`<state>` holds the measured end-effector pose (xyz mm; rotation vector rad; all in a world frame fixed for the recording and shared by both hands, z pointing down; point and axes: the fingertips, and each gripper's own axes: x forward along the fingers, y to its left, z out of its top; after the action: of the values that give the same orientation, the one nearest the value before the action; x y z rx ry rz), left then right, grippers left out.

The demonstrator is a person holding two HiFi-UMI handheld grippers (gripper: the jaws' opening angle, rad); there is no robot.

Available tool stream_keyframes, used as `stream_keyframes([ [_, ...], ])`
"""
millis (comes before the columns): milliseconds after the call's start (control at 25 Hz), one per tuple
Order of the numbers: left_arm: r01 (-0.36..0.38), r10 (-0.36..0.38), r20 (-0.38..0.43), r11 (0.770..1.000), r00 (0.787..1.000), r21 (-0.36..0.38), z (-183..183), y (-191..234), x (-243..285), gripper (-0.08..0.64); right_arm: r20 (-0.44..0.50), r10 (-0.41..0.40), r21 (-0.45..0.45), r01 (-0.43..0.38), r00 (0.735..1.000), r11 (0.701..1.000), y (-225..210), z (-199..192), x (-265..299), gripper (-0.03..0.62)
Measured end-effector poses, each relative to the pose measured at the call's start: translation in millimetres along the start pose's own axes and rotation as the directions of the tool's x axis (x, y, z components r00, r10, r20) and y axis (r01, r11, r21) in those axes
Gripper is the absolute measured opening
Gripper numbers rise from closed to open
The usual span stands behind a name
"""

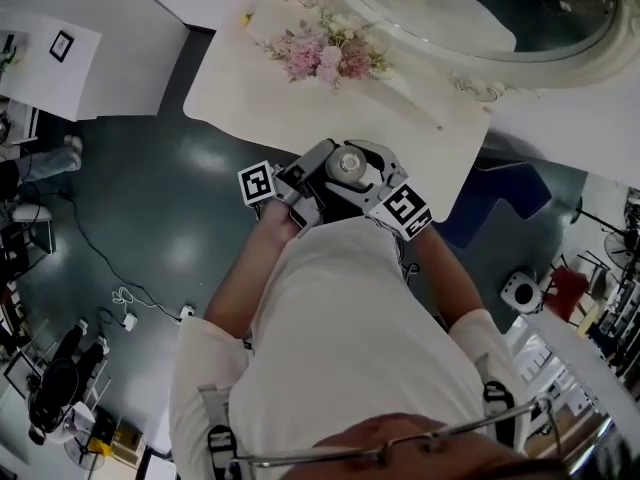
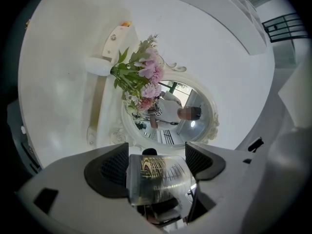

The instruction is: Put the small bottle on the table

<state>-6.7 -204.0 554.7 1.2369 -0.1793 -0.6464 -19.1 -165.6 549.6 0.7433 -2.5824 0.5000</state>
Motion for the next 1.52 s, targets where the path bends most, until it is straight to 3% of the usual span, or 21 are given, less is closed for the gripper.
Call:
stream_keyframes([
  [480, -0.077, 0.072, 0.127, 0.997, 0.989, 0.029, 29.4, 35.0, -3.1, 0.353, 0.004, -0.006, 0.105, 0.005, 1.0, 0.994, -75.4, -40.6, 11.6, 0.344],
  [920, -0.126, 0.115, 0.201, 0.991, 0.973, 0.045, 46.2, 56.7, -11.2, 0.353, -0.092, -0.096, 0.037, 0.1, 0.991, 0.994, -137.4, -111.1, 37.8, 0.342],
  [1520, -0.181, 0.171, 0.193, 0.983, 0.966, 0.038, 37.8, 102.0, -1.9, 0.353, -0.22, -0.182, 0.08, 0.204, 0.958, 0.976, -186.3, -222.4, 52.7, 0.344],
])
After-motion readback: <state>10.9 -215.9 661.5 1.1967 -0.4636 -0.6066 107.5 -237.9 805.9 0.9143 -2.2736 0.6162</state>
